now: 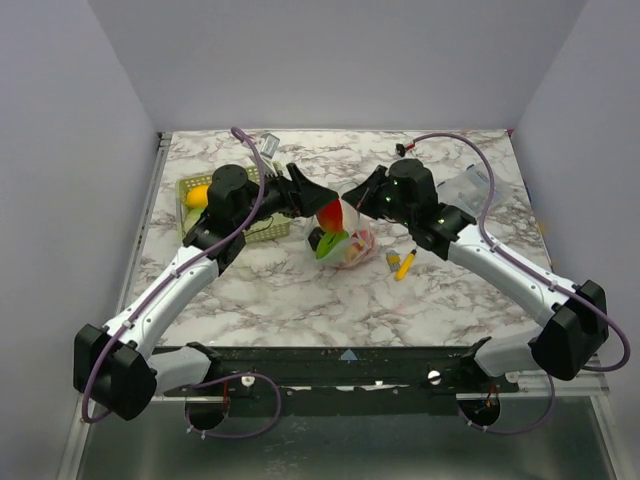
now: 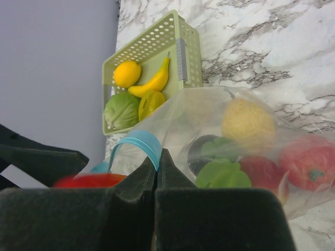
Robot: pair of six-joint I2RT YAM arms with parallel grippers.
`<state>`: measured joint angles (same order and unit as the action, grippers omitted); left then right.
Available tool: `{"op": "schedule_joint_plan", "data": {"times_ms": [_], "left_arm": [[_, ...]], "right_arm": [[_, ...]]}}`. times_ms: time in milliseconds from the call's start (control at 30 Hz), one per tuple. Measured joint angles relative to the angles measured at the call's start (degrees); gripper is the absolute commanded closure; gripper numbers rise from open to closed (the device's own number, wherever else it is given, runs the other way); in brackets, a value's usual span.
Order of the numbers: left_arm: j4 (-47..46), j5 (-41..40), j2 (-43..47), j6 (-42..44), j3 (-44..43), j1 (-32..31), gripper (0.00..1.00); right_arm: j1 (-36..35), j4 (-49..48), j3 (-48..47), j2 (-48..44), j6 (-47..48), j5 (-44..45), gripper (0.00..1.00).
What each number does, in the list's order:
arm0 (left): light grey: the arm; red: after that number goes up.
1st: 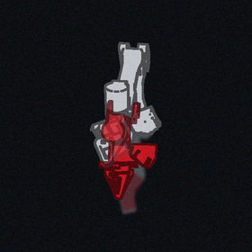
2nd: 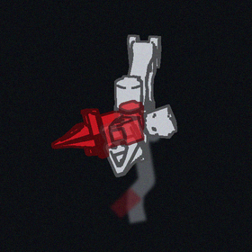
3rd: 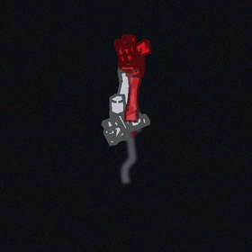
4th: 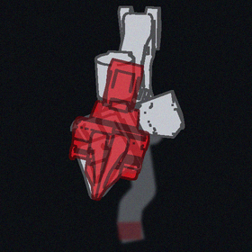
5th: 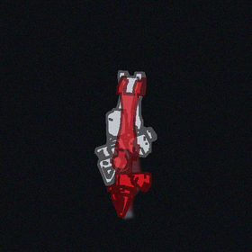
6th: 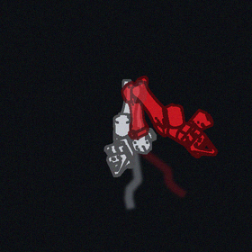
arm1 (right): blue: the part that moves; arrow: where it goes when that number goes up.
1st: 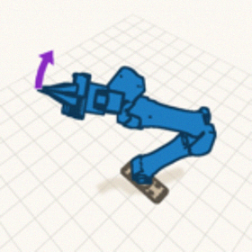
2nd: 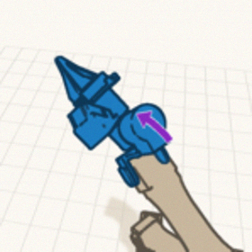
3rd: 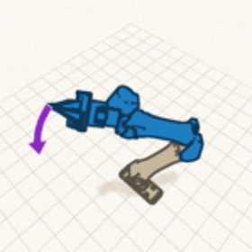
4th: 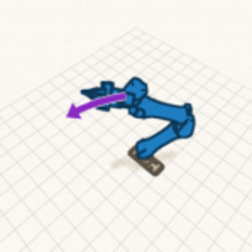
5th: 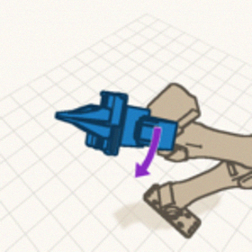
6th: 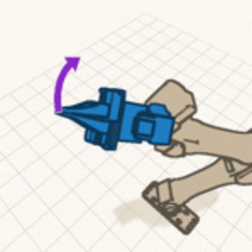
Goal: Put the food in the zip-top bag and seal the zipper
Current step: Place the fake fruit in the zipper food storage bag, then move the bin to the center of the board.
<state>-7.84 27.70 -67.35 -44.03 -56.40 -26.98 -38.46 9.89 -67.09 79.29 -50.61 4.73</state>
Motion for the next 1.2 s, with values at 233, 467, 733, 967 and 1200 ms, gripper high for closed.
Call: {"op": "schedule_joint_plan", "data": {"times_ms": [233, 467, 733, 967, 1200], "left_arm": [[2.54, -0.52, -0.72, 1.99, -1.27, -0.04, 0.02], [10.95, -1.14, -0.76, 6.34, -8.85, 2.78, 0.04], [25.51, -7.65, -3.04, 9.35, -13.79, 13.86, 0.01], [39.5, -20.65, -10.16, 9.64, -17.35, 23.26, 0.01], [48.11, -31.3, -16.17, 5.05, -17.35, 30.42, 0.01]], "right_arm": [[2.27, -0.59, -0.04, -0.2, -2.75, -2.36, 1.0], [3.58, -1.46, 1.7, -0.24, -3.19, -3.17, 1.0], [4.42, -1.75, 3.58, -0.24, -2.73, -5.18, 1.0], [4.42, -1.97, 3.56, -0.24, -0.83, -6.51, 1.0], [4.46, -2.01, 3.56, -0.24, 0.68, -6.6, 1.0]]}}
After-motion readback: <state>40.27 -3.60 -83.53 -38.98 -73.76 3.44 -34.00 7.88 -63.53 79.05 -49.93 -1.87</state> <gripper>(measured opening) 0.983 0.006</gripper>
